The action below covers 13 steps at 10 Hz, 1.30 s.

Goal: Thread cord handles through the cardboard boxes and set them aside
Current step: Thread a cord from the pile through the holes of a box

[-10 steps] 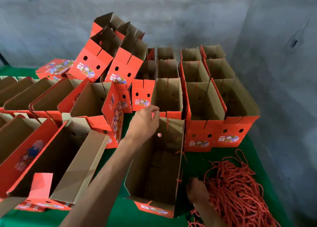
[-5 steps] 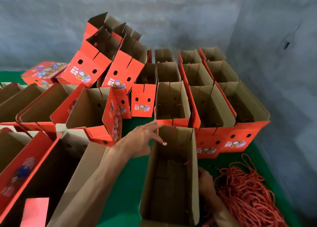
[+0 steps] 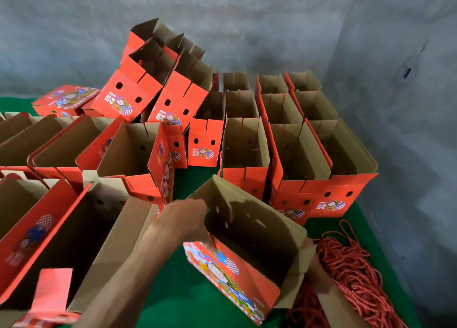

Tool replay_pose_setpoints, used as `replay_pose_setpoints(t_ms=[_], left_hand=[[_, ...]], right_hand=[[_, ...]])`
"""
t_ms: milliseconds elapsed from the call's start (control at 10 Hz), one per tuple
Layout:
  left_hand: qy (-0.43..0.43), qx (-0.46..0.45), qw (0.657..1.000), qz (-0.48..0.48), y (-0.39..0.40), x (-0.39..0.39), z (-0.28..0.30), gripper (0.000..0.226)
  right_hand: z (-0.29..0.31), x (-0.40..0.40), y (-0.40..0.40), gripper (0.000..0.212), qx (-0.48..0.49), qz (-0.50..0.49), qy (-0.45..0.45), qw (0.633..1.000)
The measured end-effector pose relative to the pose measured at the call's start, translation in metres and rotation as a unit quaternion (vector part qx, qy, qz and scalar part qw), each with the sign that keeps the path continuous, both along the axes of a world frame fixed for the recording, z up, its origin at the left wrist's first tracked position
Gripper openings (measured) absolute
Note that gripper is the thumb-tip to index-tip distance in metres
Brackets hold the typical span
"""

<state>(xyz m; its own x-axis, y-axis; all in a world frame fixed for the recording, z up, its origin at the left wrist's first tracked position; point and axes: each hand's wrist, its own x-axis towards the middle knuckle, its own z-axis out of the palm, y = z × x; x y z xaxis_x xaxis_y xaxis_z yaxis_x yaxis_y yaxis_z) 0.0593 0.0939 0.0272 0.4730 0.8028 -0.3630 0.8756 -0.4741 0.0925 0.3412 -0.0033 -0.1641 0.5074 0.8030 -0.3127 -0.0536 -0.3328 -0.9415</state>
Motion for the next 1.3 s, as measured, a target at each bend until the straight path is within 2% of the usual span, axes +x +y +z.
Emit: replay_pose_setpoints(t_ms=[100,200,300,400,500,600,700,800,1000,1100,1300], left_hand=[[0.011,-0.051,0.999,0.011,-0.009,0.005,0.002,0.06],[0.026,-0.074,0.997,0.016,-0.026,0.018,-0.003,0.057],[0.019,-0.06,0.998,0.0,-0.044,0.03,-0.007,0.036],[-0.002,-0.071,0.997,0.005,-0.055,0.04,-0.008,0.021],[-0.022,-0.18,0.982,0.059,-0.053,0.047,-0.009,0.03],[-0.072,-0.301,0.945,0.107,-0.043,0.05,-0.014,0.032],[-0.212,-0.28,0.926,0.141,-0.031,0.053,-0.027,0.032],[-0.348,-0.262,0.869,0.234,-0.024,0.056,-0.035,0.023],[-0.399,-0.281,0.813,0.317,-0.017,0.04,-0.039,0.022],[-0.42,-0.305,0.764,0.384,-0.015,0.022,-0.037,0.019],[-0.456,-0.335,0.714,0.413,-0.012,-0.001,-0.032,0.025]], right_hand=[[0.003,0.009,0.004,0.043,-0.003,-0.058,0.042,0.997],[-0.011,0.012,0.004,0.041,0.011,-0.097,0.008,0.995],[-0.013,0.005,0.002,0.015,0.034,-0.067,-0.032,0.997],[-0.018,0.003,0.003,0.016,0.056,-0.06,0.025,0.996],[-0.016,-0.002,0.007,0.008,0.026,-0.062,0.013,0.998],[-0.012,-0.013,0.007,0.008,0.013,-0.02,0.019,1.0],[-0.001,-0.033,0.008,0.008,0.03,0.038,0.059,0.997],[0.013,-0.053,0.011,0.005,0.094,0.09,0.114,0.985],[0.024,-0.076,0.024,0.006,0.125,0.134,0.13,0.974],[0.02,-0.083,0.032,0.01,0.101,0.133,0.098,0.981],[0.019,-0.099,0.045,0.008,0.096,0.144,0.063,0.983]])
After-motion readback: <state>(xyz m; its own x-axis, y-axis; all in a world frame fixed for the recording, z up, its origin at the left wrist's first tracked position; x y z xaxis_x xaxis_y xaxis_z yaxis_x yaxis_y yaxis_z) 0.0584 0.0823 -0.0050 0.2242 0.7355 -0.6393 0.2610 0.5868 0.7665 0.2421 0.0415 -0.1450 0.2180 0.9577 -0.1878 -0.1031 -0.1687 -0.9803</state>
